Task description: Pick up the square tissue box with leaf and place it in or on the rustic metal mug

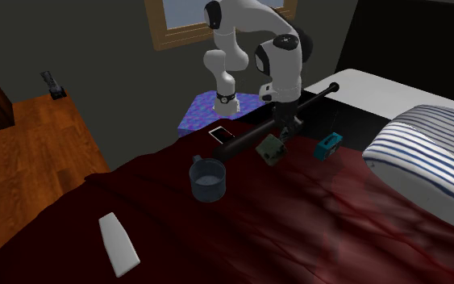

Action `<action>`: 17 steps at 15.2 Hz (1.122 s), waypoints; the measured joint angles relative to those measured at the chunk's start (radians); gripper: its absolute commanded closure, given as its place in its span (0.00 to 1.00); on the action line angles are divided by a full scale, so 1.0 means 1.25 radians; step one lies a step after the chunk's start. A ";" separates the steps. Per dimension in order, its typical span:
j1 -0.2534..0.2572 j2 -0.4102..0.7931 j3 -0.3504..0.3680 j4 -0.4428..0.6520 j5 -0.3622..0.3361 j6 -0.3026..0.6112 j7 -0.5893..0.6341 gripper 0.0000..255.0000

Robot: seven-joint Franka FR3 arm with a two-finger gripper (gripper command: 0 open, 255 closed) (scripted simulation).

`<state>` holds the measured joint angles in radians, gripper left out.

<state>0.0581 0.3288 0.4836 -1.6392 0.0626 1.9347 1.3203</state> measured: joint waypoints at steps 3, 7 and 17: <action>0.001 -0.004 0.001 0.029 0.000 -0.032 0.004 1.00; 0.001 -0.013 0.003 0.059 0.004 -0.070 0.009 1.00; -0.025 0.003 -0.012 0.162 0.000 -0.165 -0.026 1.00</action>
<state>0.0268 0.3321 0.4690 -1.4368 0.0621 1.7279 1.2883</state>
